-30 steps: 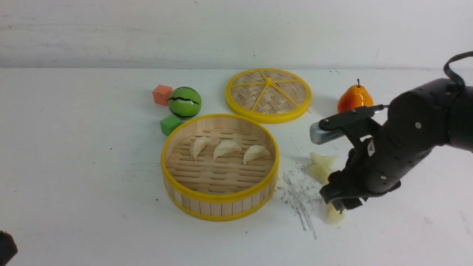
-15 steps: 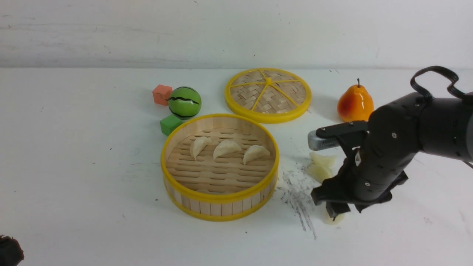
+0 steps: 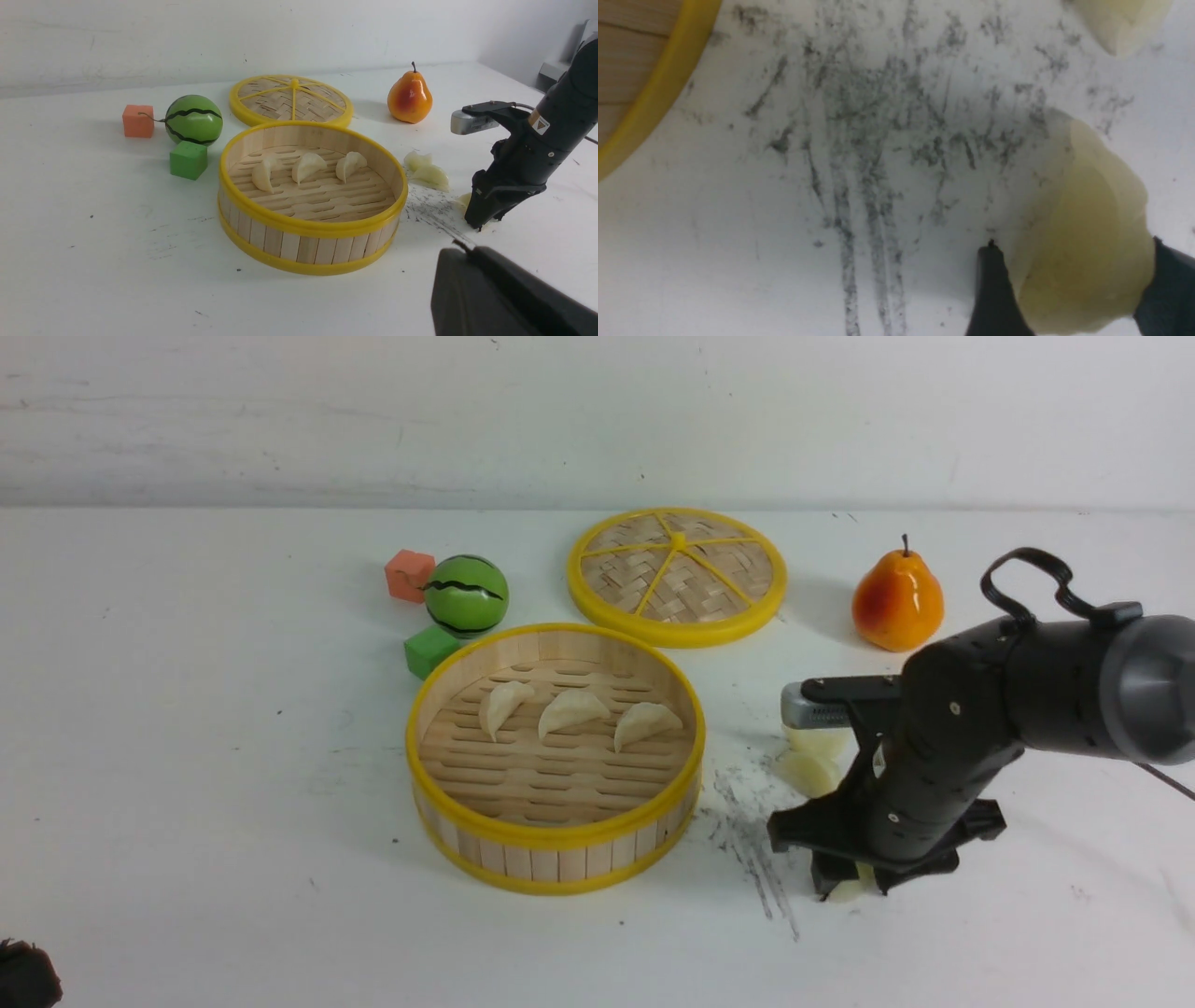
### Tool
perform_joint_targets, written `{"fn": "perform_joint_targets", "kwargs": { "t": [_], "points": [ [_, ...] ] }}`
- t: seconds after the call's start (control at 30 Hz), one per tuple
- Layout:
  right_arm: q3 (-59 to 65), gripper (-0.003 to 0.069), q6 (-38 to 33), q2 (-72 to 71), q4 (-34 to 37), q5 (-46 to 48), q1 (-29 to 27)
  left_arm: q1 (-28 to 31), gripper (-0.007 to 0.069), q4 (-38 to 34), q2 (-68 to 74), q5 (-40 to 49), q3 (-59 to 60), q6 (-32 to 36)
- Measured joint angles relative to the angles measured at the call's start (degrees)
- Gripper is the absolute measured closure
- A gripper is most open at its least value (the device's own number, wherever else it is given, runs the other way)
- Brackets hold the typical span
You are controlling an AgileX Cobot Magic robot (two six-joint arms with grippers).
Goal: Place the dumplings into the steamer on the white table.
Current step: 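Reach for and grasp a dumpling lying on the table beside the steamer, then place the dumpling in the bamboo steamer basket with the right gripper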
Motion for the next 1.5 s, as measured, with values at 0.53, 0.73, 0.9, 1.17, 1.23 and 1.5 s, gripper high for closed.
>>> {"fn": "perform_joint_targets", "kwargs": {
  "t": [0.53,0.73,0.9,1.17,1.23,1.5],
  "points": [
    [-0.28,0.0419,-7.53,-3.45,-0.58,3.22,0.0,0.0,0.0638,0.41,0.0,0.69,0.0,0.0],
    [-6.3,0.0419,-9.69,-10.52,3.63,6.87,0.26,0.0,0.0638,1.39,0.0,0.86,0.0,0.06],
    [-13.51,0.0419,-14.9,-9.92,11.73,6.97,4.13,0.0,0.0638,1.44,0.0,0.37,0.0,0.06],
    [-25.93,0.0419,-16.95,4.29,21.76,-0.38,13.48,0.0,0.0638,1.44,0.0,0.44,0.0,0.06],
    [-28.73,0.0419,-16.95,8.95,23.15,-1.54,14.29,0.0,0.0638,1.44,0.0,0.71,0.0,0.06],
    [-32.43,0.0419,-15.88,17.68,26.72,-2.63,14.62,0.0,0.0638,1.44,0.0,0.95,0.0,0.06]
  ]
}}
